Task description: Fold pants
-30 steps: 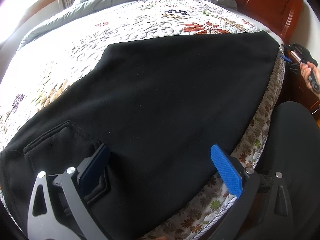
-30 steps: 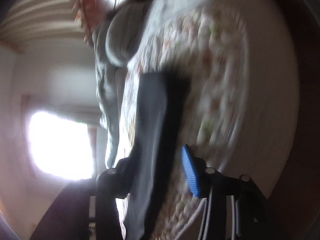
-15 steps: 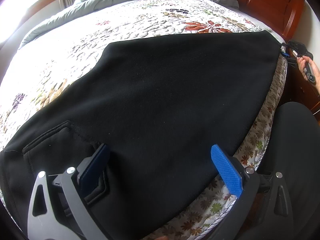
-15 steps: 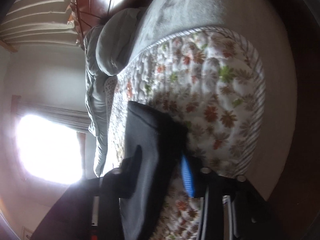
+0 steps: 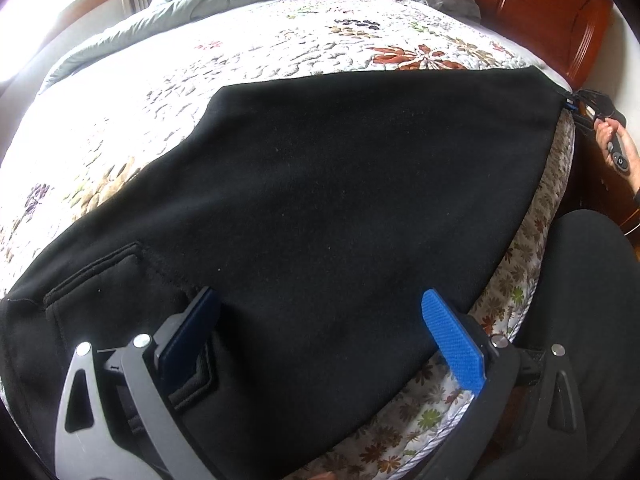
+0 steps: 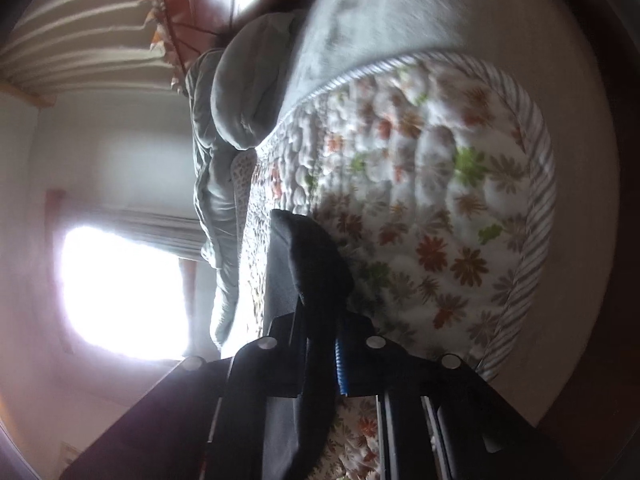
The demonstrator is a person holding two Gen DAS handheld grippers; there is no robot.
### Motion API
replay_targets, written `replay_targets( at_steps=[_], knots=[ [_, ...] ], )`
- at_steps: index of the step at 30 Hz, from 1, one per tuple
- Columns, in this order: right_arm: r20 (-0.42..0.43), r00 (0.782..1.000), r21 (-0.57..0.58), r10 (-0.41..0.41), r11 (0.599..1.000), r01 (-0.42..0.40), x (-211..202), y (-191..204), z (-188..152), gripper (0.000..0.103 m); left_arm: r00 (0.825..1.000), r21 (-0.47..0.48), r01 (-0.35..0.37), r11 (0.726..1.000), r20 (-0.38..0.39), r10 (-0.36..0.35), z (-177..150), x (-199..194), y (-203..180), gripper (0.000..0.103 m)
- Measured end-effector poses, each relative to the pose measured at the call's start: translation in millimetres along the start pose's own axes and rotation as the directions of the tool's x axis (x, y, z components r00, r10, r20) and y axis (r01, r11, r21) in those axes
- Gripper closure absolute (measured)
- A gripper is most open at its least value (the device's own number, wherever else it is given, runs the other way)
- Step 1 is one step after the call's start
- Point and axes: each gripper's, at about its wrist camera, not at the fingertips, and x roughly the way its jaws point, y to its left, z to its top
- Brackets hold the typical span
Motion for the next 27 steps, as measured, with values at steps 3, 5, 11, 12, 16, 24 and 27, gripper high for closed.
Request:
replay_targets(
  at_steps=[3,5,11,12,16,24,27],
  knots=[
    [0.022,1.0,-0.068,-0.018,0.997,0.019,-10,30,-4,0.092,1.0,-0.011,0.009,1.0,0.014,-0.009,-3,-8,2,0.003],
    [0.042,0.999,-0.129,-0.033,0.991,0.038,-16,55,-9,0.092,1.0,-0.011,0.007,1.0,0.024,-0.006,-6,-13,2,0.003],
    [0.112,0.992,-0.356,-0.058,0.93,0.094,-35,147,-40,0.092,0.997,-0.05,-0.006,0.999,0.072,0.01,-16,-38,16,0.003],
    [0.122,0.991,-0.391,-0.058,0.915,0.102,-38,162,-47,0.092,0.996,-0.062,-0.004,0.998,0.083,0.009,-19,-44,20,0.003],
    [0.152,0.987,-0.516,-0.059,0.846,0.13,-46,214,-80,0.092,0.993,-0.087,-0.013,0.996,0.113,0.023,-30,-60,34,0.003],
    [0.225,0.97,-0.726,-0.093,0.648,0.231,-47,293,-156,0.092,0.985,-0.141,-0.026,0.99,0.165,0.049,-50,-85,69,0.003],
    [0.247,0.964,-0.777,-0.098,0.574,0.257,-44,315,-185,0.092,0.982,-0.159,-0.02,0.987,0.184,0.05,-55,-91,80,0.003]
  ],
)
